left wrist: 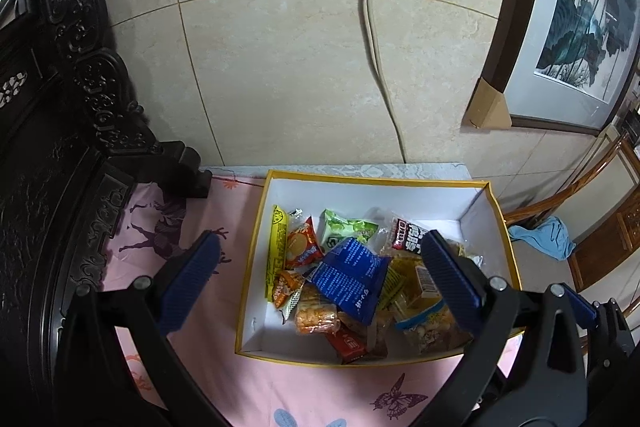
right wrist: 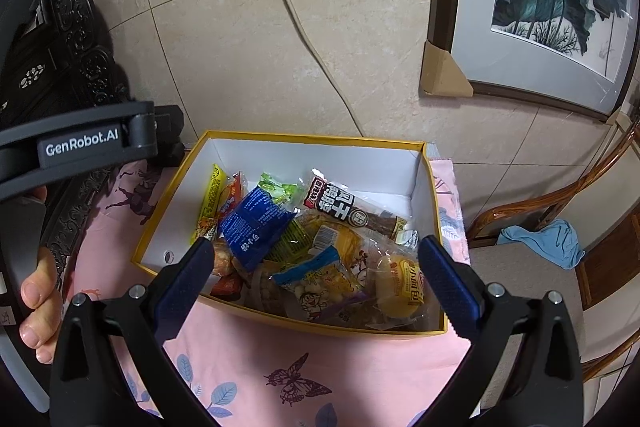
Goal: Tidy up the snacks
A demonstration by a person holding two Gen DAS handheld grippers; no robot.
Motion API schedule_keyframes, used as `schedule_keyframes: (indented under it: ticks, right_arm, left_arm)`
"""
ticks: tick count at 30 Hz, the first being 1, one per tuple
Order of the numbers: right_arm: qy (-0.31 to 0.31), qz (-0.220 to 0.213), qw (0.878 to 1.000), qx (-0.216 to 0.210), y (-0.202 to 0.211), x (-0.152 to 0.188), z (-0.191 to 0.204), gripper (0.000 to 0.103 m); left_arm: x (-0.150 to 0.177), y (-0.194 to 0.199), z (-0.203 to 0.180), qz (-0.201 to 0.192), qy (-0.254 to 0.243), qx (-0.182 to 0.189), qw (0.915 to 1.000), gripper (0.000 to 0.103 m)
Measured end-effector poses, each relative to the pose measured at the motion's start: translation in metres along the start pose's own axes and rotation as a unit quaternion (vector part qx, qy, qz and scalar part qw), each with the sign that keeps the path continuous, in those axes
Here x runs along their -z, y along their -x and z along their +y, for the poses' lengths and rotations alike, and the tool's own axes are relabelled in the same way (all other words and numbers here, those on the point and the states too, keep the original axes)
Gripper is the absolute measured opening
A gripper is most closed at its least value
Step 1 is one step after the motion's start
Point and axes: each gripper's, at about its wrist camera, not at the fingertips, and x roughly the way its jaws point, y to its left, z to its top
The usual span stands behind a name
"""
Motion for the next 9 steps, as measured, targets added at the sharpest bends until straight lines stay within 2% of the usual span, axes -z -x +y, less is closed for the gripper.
schedule_keyframes:
  ticks: [2,9]
  right_arm:
    - [0.001,0.000,1.000,0.000,0.0001,0.0002,0.0002,0.102]
    - [0.000,-0.002,1.000,0.001,0.0008,0.0007,0.0002,0.102]
  left_arm:
    - [0.0001,-0.0014,-0.0008,0.007,-0.003,0.010,0.9999,0.101]
    - [0.0016,-0.0034,0.0008,0.013,0.006,-0.004,0.9999,0.101]
